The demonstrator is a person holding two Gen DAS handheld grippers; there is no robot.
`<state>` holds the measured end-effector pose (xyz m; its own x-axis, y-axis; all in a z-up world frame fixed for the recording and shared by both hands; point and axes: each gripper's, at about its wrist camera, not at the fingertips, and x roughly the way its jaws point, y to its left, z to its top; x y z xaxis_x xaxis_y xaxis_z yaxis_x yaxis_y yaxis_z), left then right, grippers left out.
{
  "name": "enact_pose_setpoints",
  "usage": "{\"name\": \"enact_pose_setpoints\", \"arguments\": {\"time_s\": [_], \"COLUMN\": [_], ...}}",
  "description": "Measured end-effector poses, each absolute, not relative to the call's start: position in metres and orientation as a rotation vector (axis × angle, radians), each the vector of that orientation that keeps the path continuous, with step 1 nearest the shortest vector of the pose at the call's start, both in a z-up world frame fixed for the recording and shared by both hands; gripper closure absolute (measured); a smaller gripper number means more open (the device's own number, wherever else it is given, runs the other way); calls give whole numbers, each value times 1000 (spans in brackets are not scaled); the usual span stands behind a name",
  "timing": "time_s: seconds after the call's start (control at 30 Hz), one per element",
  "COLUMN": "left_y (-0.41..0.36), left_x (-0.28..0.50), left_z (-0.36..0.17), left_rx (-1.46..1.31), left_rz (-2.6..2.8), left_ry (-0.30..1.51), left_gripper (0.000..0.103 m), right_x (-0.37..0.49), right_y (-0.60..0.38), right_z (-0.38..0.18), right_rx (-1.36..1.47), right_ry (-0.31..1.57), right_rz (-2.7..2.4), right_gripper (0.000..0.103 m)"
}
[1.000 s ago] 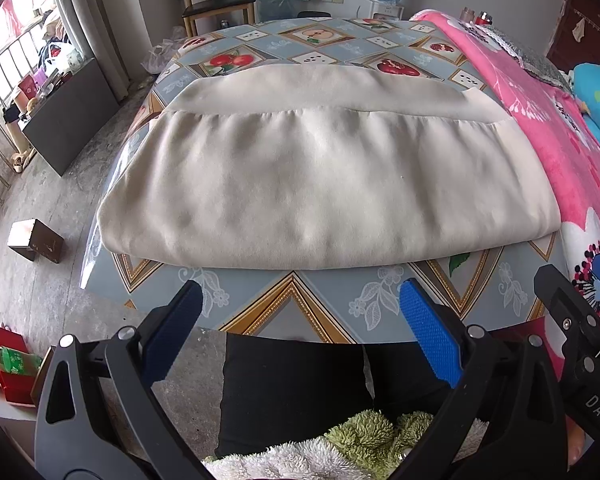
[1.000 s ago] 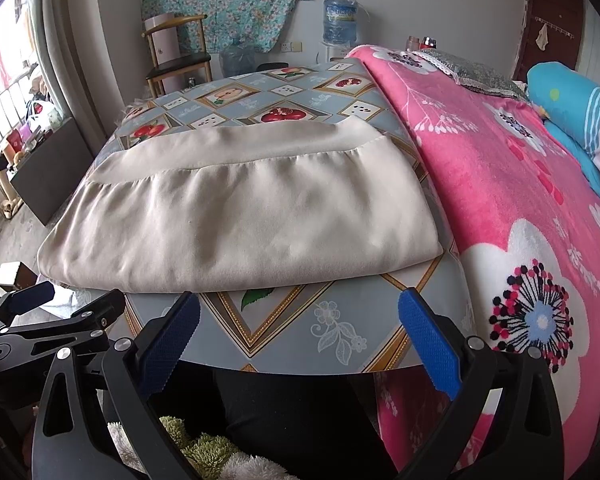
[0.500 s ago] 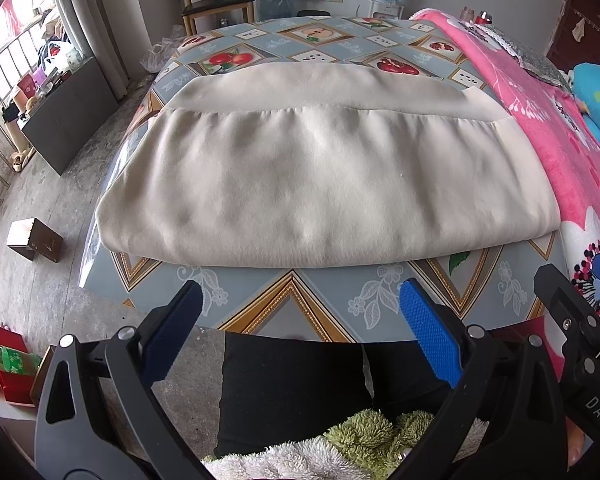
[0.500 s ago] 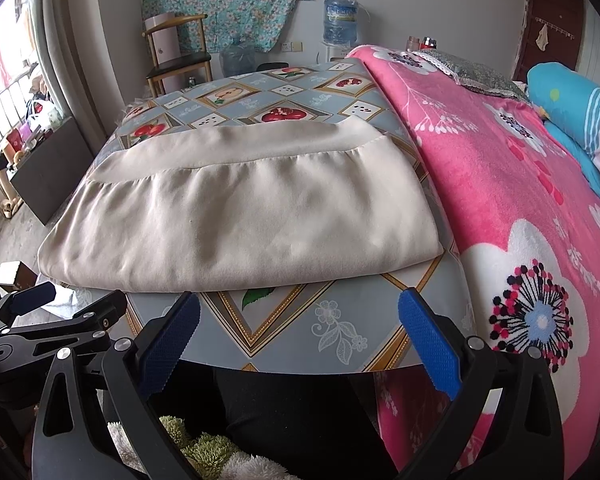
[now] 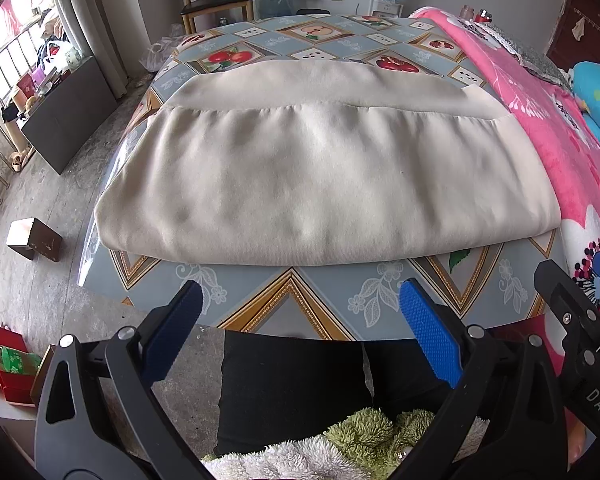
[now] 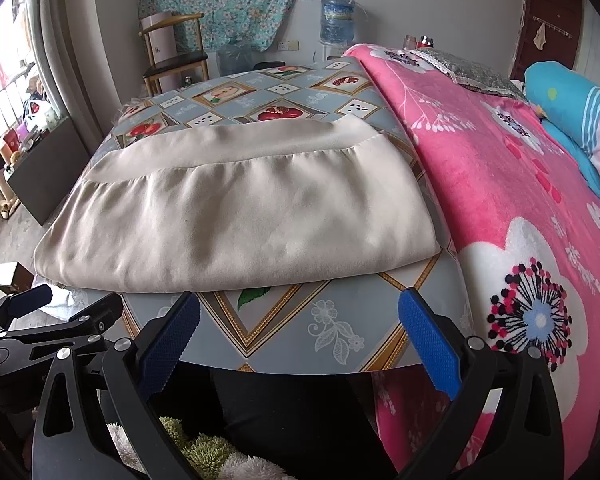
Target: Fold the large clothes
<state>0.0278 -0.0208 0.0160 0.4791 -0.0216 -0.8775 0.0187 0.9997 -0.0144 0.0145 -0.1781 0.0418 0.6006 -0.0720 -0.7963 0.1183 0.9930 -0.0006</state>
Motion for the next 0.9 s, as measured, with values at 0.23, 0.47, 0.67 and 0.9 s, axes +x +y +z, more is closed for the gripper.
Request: {"name": "enact_pose_setpoints", "arguments": {"time_s": [0.23,0.47,0.67,0.9], "left_y": [-21,-19,-18,-14], "left_x": [27,27,26,26], "left_z": [16,18,19,19], "left_rx": [-2,-5,-5,-9], "left_rz": [-23,-20,-19,-16], "left_ry": [1070,1070,1070,1071], "left_gripper": [8,8,8,8], "right_x": [16,18,18,18], "right_y": [-179,-179,-179,-178], "right_z": [40,38,37,37], "right_rx": [55,56,56,56], "right_ry": [925,932,932,933], "right_rz": [-118,-123,-123,-123], "right_gripper": [6,6,6,6]}}
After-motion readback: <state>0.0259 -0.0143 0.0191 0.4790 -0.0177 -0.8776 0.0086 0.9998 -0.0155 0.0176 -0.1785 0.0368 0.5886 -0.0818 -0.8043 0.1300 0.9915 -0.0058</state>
